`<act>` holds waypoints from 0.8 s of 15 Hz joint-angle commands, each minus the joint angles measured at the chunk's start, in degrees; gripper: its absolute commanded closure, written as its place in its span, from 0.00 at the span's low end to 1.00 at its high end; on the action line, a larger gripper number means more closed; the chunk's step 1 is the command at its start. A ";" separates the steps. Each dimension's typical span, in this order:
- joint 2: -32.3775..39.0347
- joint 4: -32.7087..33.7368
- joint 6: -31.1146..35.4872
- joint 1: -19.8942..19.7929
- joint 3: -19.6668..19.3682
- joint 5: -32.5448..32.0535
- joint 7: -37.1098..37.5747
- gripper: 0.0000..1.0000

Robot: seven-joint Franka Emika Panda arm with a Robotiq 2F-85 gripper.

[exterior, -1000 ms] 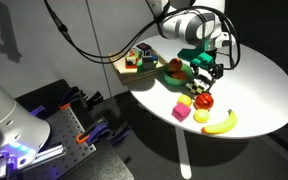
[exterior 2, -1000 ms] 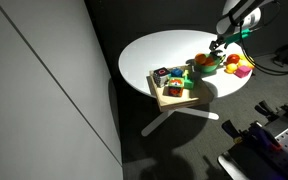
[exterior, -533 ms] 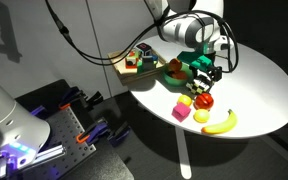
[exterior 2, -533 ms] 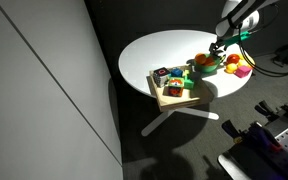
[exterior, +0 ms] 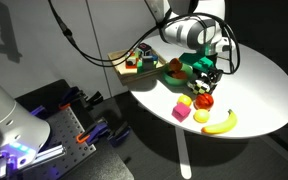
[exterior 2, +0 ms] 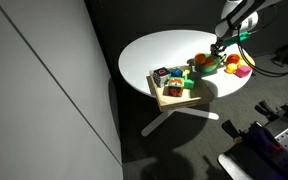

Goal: Put the toy pillow block in the box

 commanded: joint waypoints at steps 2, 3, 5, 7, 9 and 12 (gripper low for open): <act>0.33 2.31 -1.89 0.51 -1.21 -0.60 2.59 0.70; -0.03 2.10 -1.80 0.65 -1.40 -0.61 2.95 0.76; -0.75 1.73 -1.38 0.89 -1.53 -0.51 3.69 0.87; -1.65 1.25 -1.00 1.08 -1.33 -0.29 4.39 0.90; -2.92 0.43 -0.54 1.41 -1.09 -0.14 5.04 0.93; -5.06 -0.46 -0.14 2.14 -1.05 -0.09 6.17 0.94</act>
